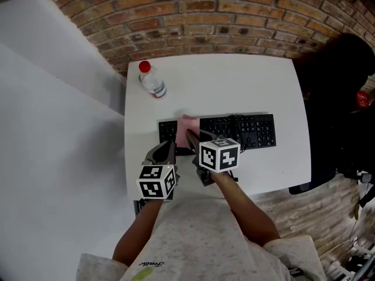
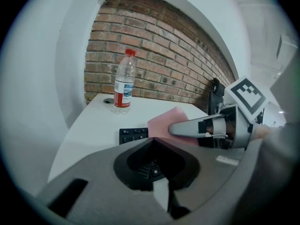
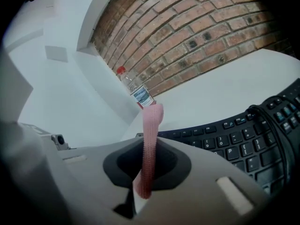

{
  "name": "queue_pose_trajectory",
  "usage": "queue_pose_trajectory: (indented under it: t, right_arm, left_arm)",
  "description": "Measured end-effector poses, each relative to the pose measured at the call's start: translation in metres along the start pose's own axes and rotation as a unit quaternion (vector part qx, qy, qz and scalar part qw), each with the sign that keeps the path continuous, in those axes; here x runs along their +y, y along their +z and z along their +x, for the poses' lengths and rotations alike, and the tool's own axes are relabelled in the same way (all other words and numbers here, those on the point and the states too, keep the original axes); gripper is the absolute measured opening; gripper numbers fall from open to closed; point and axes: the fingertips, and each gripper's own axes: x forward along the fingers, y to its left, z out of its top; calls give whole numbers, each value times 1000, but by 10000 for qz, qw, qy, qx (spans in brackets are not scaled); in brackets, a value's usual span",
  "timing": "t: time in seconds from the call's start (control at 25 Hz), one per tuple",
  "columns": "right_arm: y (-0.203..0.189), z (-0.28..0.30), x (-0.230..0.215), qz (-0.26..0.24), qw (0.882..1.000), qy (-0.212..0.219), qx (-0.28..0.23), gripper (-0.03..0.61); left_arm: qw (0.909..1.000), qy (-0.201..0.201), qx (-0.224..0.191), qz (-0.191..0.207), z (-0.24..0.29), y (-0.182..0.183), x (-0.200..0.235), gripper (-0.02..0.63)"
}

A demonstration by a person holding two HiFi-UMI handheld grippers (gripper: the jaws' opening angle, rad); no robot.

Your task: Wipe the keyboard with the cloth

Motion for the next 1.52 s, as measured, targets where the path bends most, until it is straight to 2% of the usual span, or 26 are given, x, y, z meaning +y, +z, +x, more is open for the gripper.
queue_pose_trajectory:
  t: [0.64,1.52]
  right_arm:
    - [13,-48,-52,-69,9992,-363,-150,21]
    - [34,-114,-115,47,9979,-601,-246,21]
  left_arm:
    - [9995,-238,58,186,25,2,-60,-9]
    - [9988,-388,74,288,53,1,-127,-9]
